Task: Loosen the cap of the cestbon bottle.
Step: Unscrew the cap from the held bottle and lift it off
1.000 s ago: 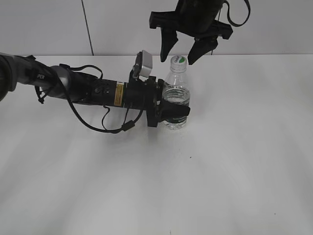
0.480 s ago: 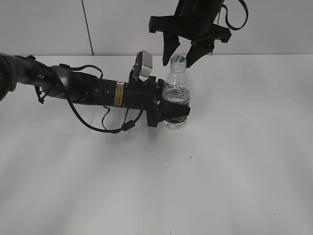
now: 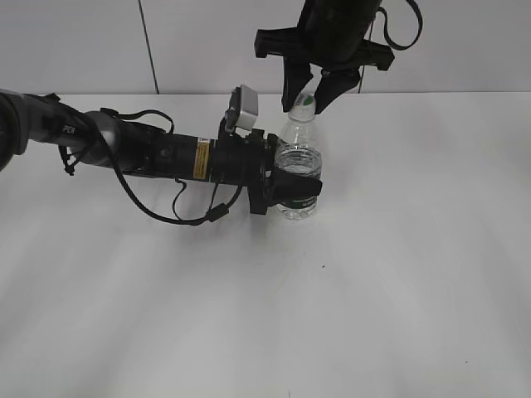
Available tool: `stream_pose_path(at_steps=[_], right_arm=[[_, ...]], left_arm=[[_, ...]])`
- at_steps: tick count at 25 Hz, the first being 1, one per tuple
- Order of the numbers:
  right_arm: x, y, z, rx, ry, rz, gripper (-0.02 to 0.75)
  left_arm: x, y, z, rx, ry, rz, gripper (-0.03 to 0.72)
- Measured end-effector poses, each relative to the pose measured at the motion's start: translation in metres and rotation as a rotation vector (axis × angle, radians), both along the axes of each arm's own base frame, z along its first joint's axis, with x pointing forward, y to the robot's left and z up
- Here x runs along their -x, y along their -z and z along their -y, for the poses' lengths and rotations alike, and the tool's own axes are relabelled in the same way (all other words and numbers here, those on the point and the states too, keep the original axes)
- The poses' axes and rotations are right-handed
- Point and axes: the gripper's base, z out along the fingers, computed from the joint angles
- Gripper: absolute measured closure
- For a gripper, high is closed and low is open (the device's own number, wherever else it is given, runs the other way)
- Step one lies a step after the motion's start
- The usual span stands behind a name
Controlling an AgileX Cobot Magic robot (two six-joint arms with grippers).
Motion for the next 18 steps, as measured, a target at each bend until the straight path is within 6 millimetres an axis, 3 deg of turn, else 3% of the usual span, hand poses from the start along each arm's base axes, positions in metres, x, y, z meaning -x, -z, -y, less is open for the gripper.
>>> stream_pose_path(at_steps=[4,12,18], right_arm=[[0.0,0.0,0.0,0.01,-0.051,0.016,0.429],[-0.0002,-0.0001,-0.0001,0.063,-0.318,0.1,0.433],[-0.0003,-0.0001,-0.0001,0.079,-0.397,0.125,0.433]], left_arm=[[0.0,0.0,0.0,0.0,0.0,0.0,0.281],[0.0002,0.0001,0.0,-0.001,0.003,0.001,0.281],[0.0003,0.0002,0.0,-0.002,0.003,0.002,0.281]])
